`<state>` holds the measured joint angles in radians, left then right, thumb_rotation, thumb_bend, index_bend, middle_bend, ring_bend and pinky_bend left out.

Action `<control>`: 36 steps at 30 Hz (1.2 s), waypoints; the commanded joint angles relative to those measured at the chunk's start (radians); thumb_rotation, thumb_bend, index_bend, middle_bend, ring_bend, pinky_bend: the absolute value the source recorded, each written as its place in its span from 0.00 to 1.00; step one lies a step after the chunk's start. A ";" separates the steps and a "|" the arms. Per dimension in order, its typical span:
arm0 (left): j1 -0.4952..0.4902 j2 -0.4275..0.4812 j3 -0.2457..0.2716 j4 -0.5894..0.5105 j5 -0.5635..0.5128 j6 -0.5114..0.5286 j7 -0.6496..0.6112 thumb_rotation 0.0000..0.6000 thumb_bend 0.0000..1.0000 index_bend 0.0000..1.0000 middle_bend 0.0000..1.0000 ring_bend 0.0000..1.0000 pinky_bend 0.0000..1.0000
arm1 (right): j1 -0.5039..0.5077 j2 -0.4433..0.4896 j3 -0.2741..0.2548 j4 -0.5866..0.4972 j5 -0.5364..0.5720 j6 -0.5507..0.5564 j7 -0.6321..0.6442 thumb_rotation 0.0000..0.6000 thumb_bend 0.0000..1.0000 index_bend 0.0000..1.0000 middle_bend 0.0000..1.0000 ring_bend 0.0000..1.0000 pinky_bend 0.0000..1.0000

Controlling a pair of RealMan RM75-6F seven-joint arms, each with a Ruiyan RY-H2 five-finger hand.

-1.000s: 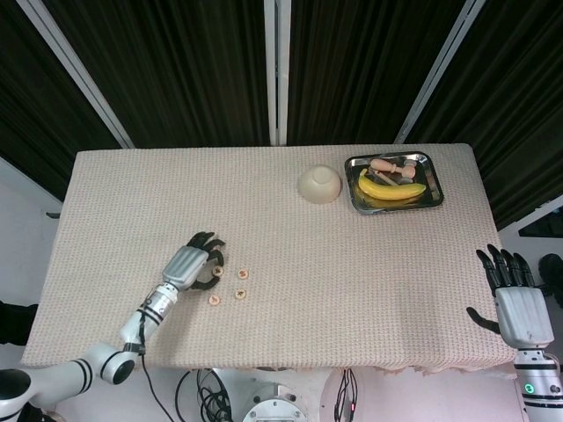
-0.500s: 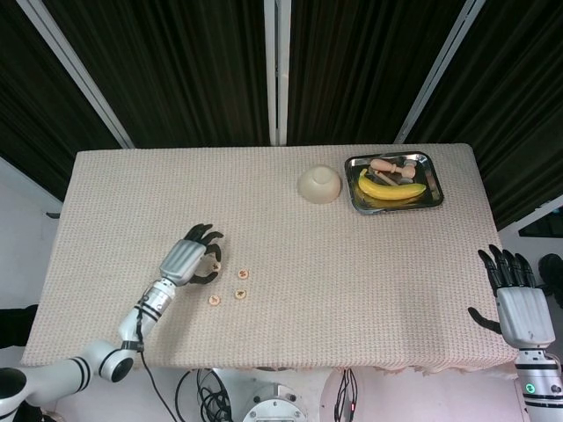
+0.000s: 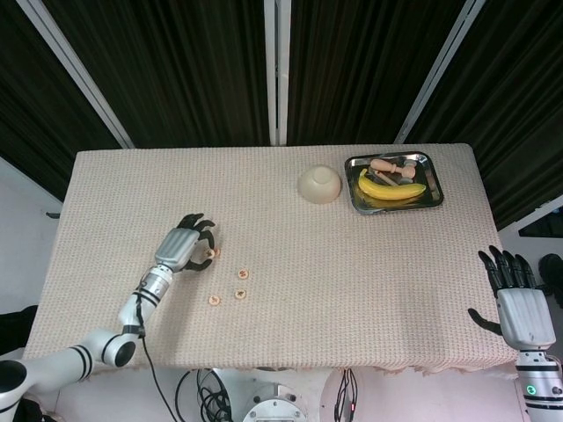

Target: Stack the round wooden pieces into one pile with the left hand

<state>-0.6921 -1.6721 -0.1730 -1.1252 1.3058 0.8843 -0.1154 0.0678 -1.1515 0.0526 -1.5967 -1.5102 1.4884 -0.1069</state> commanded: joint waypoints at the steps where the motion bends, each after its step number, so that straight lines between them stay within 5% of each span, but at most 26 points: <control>1: -0.009 -0.011 -0.008 0.014 -0.004 -0.005 -0.020 1.00 0.28 0.49 0.18 0.00 0.00 | 0.000 0.001 -0.001 0.005 -0.004 0.001 0.004 1.00 0.08 0.00 0.00 0.00 0.00; 36: -0.028 -0.023 -0.004 0.018 -0.028 -0.022 -0.029 1.00 0.28 0.42 0.18 0.00 0.00 | 0.008 0.000 0.002 0.012 0.010 -0.020 0.016 1.00 0.08 0.00 0.00 0.00 0.00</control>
<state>-0.7205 -1.6959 -0.1775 -1.1068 1.2775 0.8611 -0.1445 0.0756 -1.1512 0.0541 -1.5847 -1.5005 1.4686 -0.0906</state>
